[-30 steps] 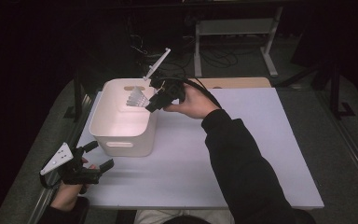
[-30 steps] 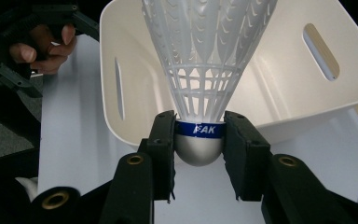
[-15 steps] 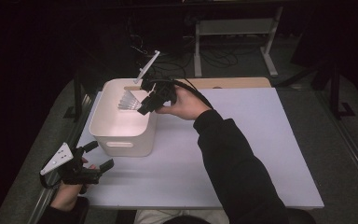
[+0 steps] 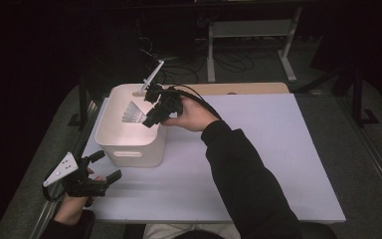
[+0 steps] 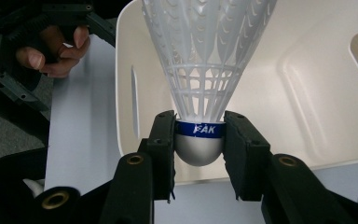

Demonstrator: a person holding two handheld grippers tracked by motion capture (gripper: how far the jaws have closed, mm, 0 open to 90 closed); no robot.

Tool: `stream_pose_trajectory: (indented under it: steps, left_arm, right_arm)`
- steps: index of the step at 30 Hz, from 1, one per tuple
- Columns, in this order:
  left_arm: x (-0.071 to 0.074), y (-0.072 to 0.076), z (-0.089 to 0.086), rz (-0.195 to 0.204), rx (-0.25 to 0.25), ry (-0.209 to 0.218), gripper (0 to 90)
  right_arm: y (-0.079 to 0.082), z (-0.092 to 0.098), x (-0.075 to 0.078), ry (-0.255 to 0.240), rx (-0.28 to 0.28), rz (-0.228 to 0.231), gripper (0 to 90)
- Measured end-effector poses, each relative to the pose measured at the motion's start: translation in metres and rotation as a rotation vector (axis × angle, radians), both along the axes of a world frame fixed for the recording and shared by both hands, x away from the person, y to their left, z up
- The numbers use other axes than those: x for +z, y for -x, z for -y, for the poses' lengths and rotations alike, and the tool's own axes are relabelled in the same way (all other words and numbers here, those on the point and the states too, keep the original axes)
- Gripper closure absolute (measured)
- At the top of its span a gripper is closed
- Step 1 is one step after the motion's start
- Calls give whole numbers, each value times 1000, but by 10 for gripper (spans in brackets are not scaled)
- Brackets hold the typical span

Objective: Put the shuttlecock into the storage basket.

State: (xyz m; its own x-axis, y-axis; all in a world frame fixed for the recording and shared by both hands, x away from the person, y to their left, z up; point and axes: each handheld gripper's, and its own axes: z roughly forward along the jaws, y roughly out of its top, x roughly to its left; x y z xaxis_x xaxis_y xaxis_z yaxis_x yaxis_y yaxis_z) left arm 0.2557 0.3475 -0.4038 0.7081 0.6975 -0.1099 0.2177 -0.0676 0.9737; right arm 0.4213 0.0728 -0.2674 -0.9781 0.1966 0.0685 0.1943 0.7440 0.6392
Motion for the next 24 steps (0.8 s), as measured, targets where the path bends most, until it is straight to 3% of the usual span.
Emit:
stream_pose_trajectory:
  steps: [24]
  left_arm:
    - [0, 0, 0, 0, -3, 2, 0]
  right_arm:
    - [-1, -17, -28, 5, 31, -54, 637]
